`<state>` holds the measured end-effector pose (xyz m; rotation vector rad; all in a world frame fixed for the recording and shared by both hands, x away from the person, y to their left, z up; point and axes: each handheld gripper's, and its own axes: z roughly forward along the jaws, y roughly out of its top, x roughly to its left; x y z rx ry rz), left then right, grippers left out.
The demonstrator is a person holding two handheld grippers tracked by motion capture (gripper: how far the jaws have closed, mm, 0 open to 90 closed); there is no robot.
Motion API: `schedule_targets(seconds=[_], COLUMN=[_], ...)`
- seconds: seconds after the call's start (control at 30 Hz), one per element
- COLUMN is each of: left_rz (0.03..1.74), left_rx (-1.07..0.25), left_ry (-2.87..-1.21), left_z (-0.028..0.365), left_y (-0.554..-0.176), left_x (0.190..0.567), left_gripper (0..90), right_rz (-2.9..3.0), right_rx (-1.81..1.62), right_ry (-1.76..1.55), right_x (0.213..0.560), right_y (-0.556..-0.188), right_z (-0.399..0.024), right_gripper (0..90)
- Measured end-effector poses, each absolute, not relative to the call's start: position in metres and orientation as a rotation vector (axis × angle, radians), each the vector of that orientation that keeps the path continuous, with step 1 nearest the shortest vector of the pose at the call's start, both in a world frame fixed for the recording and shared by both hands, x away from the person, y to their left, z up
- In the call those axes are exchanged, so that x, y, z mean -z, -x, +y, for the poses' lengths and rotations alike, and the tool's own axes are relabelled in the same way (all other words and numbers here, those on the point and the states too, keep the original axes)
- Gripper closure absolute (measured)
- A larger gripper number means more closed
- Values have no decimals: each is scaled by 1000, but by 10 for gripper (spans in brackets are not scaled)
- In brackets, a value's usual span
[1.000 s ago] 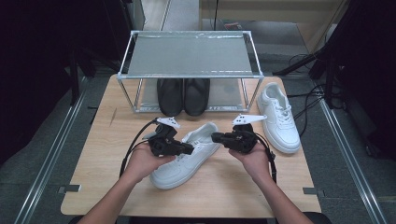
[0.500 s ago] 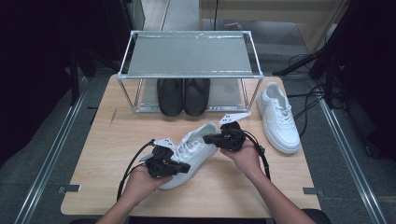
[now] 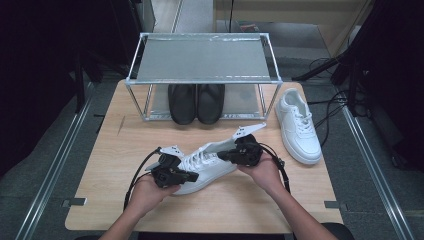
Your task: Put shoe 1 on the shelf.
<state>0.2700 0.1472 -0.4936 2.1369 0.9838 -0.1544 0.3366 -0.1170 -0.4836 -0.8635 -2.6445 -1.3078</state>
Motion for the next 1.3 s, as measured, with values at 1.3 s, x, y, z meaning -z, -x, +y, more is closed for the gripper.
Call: schedule_targets(seconds=[1.3], left_rz=[1021], left_rx=[119], left_ry=[-2115], left_z=[168], left_y=[-292], left_x=[485], left_gripper=[900], right_rz=[-2585], right_rx=[1280], right_ry=[904], right_x=[471], right_y=[-299], right_z=[-123], right_gripper=[900])
